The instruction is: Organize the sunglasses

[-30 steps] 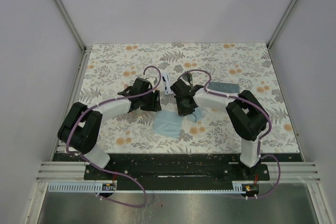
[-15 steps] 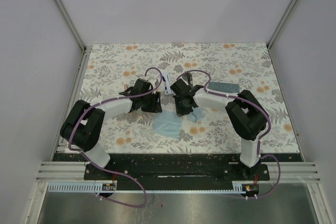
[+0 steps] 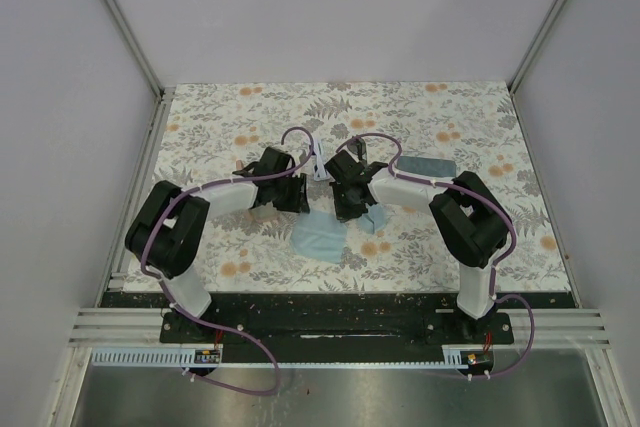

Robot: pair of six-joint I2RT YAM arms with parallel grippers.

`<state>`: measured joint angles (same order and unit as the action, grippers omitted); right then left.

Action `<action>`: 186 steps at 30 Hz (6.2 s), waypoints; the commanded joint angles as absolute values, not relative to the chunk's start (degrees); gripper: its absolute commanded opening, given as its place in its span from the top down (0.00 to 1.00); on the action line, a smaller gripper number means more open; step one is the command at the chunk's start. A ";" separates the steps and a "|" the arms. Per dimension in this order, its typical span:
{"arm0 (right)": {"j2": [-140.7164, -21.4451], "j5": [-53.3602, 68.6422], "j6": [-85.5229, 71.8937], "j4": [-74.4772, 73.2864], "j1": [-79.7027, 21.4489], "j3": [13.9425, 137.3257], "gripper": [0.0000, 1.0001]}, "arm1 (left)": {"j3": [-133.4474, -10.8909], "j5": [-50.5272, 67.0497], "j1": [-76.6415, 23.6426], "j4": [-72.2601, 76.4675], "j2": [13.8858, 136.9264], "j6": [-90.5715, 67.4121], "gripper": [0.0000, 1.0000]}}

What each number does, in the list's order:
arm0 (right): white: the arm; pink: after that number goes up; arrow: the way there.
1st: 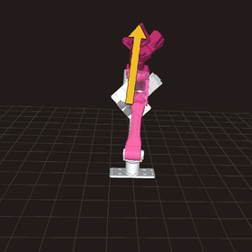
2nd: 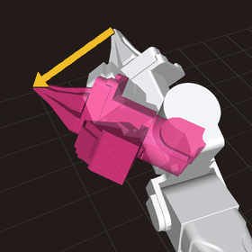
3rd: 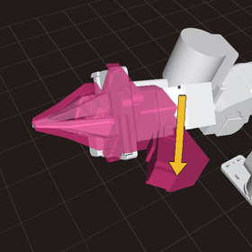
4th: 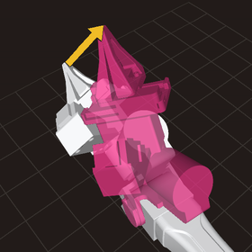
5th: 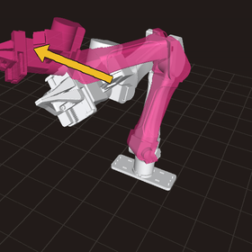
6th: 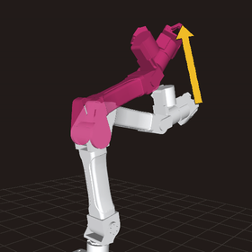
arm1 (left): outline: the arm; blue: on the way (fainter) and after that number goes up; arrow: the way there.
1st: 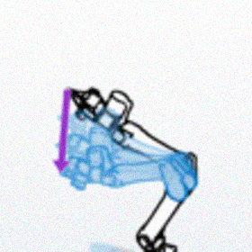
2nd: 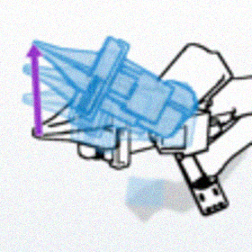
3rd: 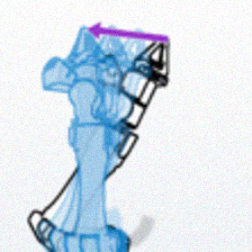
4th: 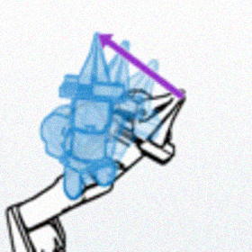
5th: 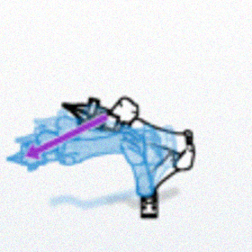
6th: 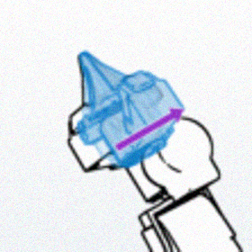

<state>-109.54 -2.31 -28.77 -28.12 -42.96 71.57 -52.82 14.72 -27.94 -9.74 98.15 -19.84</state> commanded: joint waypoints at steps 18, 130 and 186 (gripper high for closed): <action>-108.28 -1.14 -28.48 -28.21 -41.75 71.37 1.00 | -55.46 14.33 -27.42 -9.58 100.29 -18.90 1.00; -105.03 0.97 -27.42 -29.00 -37.27 71.98 1.00 | -61.79 5.62 -34.46 -14.95 100.90 -14.85 1.00; -104.15 2.99 -26.72 -30.67 -35.86 72.51 1.00 | -55.02 -0.88 -37.53 -12.66 103.27 -13.71 0.56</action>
